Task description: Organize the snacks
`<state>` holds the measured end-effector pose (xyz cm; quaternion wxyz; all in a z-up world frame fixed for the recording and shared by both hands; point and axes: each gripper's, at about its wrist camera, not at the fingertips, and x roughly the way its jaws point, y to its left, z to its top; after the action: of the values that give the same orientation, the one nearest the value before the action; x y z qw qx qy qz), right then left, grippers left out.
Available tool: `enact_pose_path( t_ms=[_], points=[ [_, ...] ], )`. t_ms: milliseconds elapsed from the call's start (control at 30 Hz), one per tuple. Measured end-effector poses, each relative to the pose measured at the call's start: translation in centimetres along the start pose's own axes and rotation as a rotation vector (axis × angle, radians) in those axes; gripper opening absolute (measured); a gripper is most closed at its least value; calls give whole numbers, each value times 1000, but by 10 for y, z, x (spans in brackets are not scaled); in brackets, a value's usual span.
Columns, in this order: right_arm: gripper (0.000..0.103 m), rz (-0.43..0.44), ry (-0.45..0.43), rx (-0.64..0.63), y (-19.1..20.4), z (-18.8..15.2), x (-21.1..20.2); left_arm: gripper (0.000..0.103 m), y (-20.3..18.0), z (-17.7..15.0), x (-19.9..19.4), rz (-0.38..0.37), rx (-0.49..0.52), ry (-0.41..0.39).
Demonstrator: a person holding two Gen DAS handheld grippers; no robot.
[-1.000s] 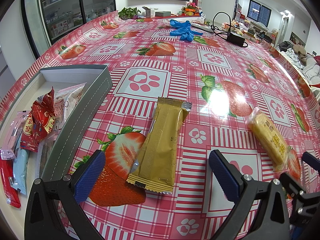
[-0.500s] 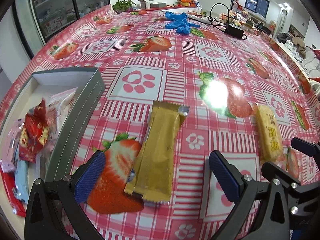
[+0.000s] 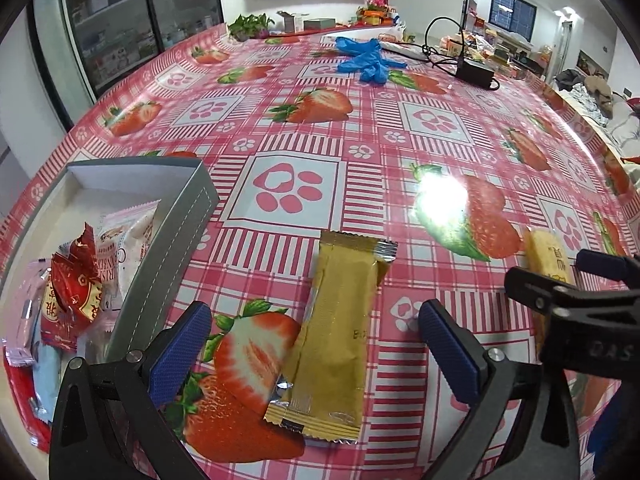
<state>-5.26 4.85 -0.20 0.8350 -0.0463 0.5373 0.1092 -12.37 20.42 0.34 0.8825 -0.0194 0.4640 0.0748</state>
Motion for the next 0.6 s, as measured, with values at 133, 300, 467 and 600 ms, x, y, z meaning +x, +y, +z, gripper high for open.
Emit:
enact_pose_path(
  t_ms=[133,300,467,600],
  points=[
    [103,-20,-12,2,0,-1,2,103,1,1,0,-3,3,0],
    [103,-14,-27,-8,-1,-2,1,103,0,0,0,-8,12,-9],
    [103,-11,-14,-15,0,0,2,103,-1,3,2,-28,16,4],
    [84,-11,-15,-36,0,1,-3,100,-4,8,4,-48,33,49]
  ],
)
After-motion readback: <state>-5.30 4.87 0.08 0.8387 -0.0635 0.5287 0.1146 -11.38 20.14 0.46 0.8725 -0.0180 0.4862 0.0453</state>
